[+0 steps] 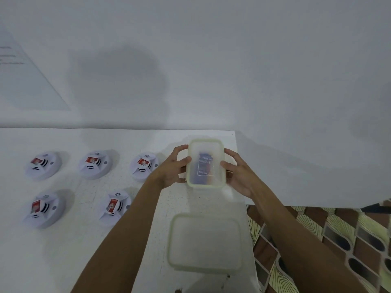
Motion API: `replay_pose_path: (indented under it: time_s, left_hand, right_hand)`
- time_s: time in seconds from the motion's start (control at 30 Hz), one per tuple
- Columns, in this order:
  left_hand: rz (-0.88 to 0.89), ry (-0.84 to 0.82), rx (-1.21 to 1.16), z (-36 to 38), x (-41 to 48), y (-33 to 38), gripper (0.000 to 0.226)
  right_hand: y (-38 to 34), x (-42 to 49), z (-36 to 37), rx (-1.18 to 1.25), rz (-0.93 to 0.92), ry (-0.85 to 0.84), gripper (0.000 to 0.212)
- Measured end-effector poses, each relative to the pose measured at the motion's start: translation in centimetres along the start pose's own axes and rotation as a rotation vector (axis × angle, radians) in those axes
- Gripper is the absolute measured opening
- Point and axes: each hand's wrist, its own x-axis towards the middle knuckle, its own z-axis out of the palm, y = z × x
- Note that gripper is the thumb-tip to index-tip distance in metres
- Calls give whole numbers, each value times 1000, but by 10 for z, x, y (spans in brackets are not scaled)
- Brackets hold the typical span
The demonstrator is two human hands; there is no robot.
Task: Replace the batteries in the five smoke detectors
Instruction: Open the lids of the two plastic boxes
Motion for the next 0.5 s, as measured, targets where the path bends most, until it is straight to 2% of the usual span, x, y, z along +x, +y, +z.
replay_pose_path:
  time_s: [0.17, 0.27, 0.37, 0.43, 0.5]
  left_hand:
    - [9, 50, 49, 0, 3, 8, 56]
    - [4, 51, 142, 2, 2, 11, 58]
    - [30, 87, 214, 3, 1, 12, 61]
    - [73, 126, 243, 5, 3, 10, 64]
    - [101, 157, 272, 6, 3, 9, 72]
  right_hand:
    - [-3, 1, -3, -14, -21, 27, 58]
    - [-2, -4, -5, -245, -10, 87, 54]
    - [-2, -12, 0, -403, 56, 242, 52]
    - [-2, -16, 2, -381, 134, 234, 51]
    - [-5, -19, 5, -251, 160, 159, 44]
